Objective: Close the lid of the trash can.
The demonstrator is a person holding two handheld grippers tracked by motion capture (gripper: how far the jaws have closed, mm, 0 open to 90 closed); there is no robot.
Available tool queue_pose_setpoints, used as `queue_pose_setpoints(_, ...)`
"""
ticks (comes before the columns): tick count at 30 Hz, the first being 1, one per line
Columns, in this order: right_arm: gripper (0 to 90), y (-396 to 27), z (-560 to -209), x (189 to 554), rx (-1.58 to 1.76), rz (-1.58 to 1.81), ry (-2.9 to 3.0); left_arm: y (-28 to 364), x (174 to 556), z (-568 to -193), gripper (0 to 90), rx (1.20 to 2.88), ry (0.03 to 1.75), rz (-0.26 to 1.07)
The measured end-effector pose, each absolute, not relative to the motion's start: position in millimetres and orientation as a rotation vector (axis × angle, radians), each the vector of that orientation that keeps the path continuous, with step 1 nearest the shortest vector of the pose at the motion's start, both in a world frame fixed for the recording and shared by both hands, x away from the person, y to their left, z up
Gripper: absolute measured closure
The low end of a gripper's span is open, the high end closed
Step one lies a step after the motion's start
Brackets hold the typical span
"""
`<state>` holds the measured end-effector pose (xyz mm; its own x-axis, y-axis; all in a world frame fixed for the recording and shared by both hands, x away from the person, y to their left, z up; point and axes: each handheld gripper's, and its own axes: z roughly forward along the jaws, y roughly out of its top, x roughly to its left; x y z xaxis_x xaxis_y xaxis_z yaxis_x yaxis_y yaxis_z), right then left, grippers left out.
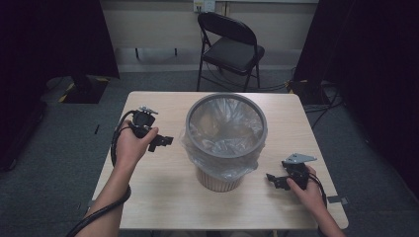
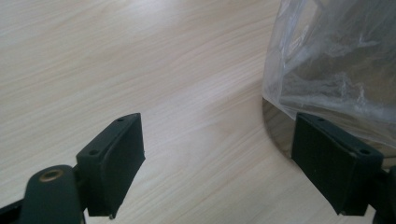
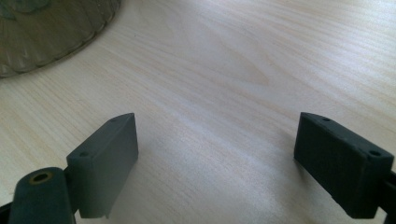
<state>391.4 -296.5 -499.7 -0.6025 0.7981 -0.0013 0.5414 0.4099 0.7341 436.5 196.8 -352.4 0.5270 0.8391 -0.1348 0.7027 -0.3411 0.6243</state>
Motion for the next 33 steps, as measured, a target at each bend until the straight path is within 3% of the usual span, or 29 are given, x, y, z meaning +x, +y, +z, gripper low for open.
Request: queue_pose_setpoints(33,13.0,-296,-500,391,1.155,1.011,2.317,196,430,-396,17.5,2.127,1.282,0.227)
